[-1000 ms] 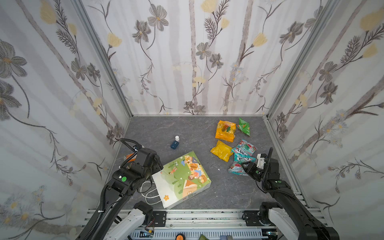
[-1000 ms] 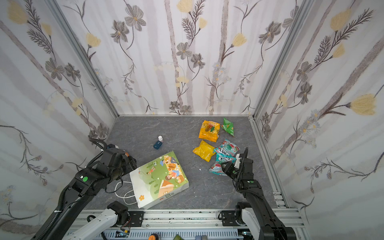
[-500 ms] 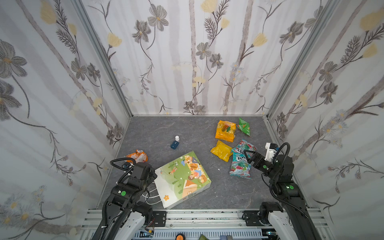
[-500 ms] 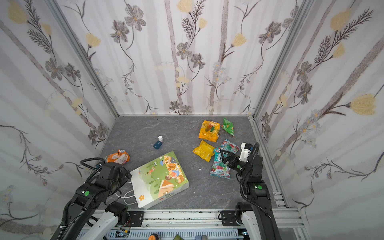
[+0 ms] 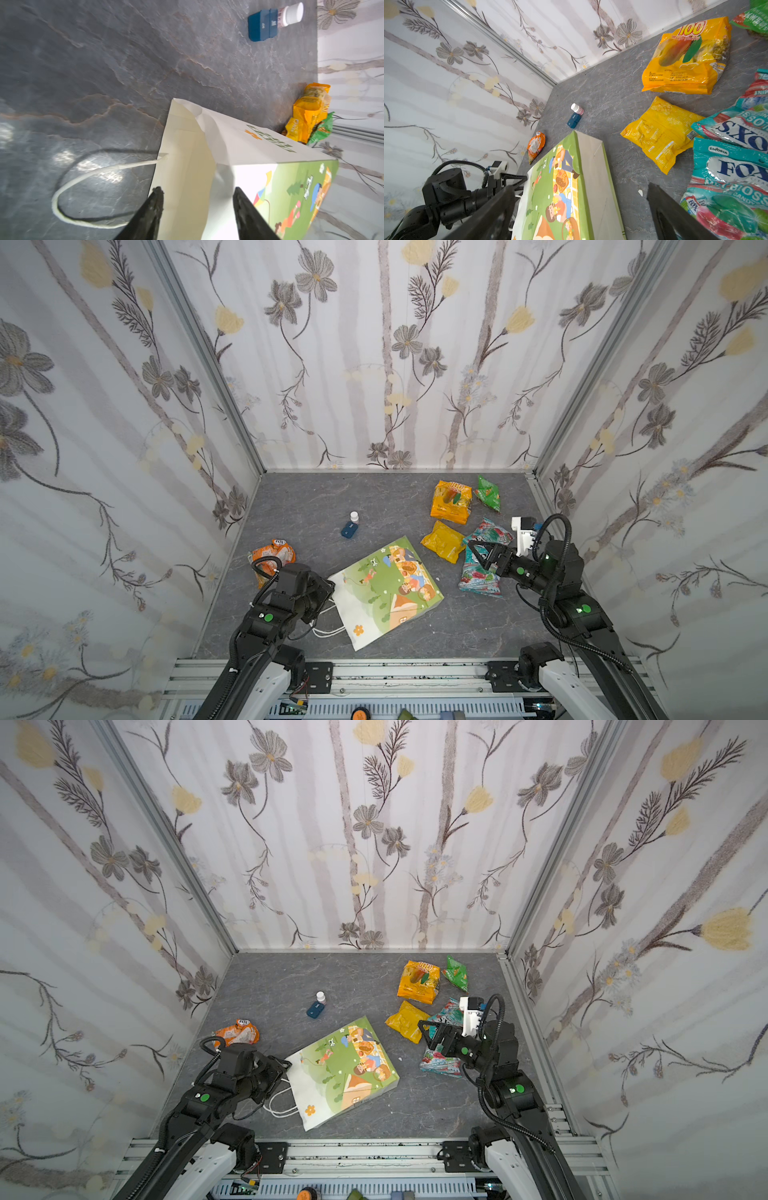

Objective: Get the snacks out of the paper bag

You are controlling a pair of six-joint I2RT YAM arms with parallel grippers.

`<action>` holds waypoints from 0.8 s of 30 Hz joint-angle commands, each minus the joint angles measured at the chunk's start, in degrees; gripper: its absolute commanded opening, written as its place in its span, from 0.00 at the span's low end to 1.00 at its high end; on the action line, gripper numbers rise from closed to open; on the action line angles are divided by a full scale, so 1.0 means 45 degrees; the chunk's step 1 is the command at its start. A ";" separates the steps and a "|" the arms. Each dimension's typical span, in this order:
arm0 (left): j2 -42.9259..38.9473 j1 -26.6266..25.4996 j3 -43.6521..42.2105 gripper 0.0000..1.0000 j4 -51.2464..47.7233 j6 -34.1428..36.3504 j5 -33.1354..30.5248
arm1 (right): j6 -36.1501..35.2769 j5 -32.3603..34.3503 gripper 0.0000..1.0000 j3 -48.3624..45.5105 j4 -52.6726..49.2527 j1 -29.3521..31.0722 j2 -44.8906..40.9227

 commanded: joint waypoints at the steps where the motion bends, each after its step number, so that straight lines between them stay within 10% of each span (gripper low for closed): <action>1: 0.0254 0.0009 -0.0584 0.47 0.3084 -0.1680 0.1665 | -0.0599 0.0112 0.98 -0.0029 0.0358 0.0497 0.0922; 9: 0.0906 -0.0171 -0.0966 0.84 0.5925 -0.2627 0.3321 | -0.0943 -0.0876 0.82 -0.0254 0.0833 0.1618 0.4071; 24: 0.3074 -0.1569 -0.0911 0.46 1.1309 -0.5135 0.3925 | -0.0286 -0.1106 0.63 -0.0409 0.2192 0.2103 0.6655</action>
